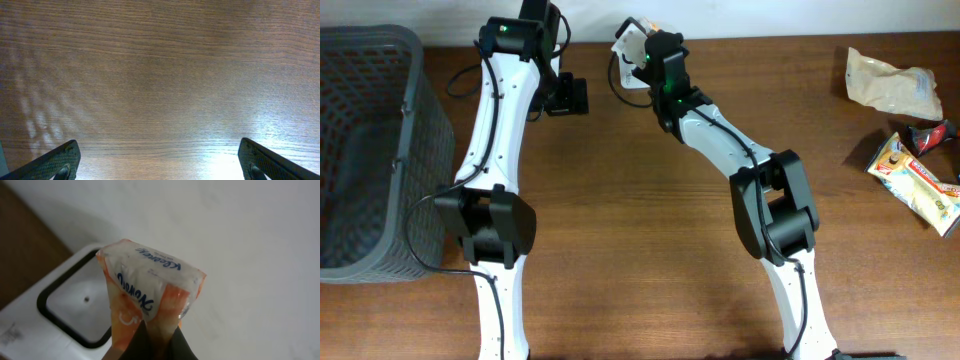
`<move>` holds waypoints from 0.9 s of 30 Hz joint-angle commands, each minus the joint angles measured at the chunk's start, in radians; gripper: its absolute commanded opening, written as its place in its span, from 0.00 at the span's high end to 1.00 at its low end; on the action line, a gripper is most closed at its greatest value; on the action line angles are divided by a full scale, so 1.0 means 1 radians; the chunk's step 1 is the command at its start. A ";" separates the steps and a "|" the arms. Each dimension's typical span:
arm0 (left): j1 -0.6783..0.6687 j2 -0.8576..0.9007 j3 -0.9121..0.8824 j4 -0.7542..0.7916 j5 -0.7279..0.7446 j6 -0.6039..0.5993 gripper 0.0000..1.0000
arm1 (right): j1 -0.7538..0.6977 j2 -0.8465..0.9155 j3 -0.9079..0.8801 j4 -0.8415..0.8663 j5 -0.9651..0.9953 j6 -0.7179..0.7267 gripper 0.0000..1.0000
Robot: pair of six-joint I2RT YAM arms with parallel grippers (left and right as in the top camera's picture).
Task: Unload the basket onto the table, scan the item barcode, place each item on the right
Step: 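Hold the Kleenex pack in front of the scanner with the right gripper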
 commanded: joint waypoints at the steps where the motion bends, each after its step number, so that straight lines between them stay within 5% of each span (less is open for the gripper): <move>1: 0.003 0.022 0.011 -0.001 -0.011 -0.006 0.01 | -0.009 0.027 0.011 -0.035 -0.047 0.032 0.96; 16: 0.003 0.022 0.011 -0.001 -0.011 -0.006 0.01 | -0.009 0.045 0.011 0.077 0.065 0.023 0.96; 21: 0.003 0.022 0.011 -0.001 -0.011 -0.006 0.01 | -0.001 0.045 0.019 0.074 0.092 -0.228 0.96; 27: 0.003 0.022 0.011 -0.001 -0.011 -0.006 0.01 | 0.006 0.045 0.019 0.035 0.086 -0.179 0.96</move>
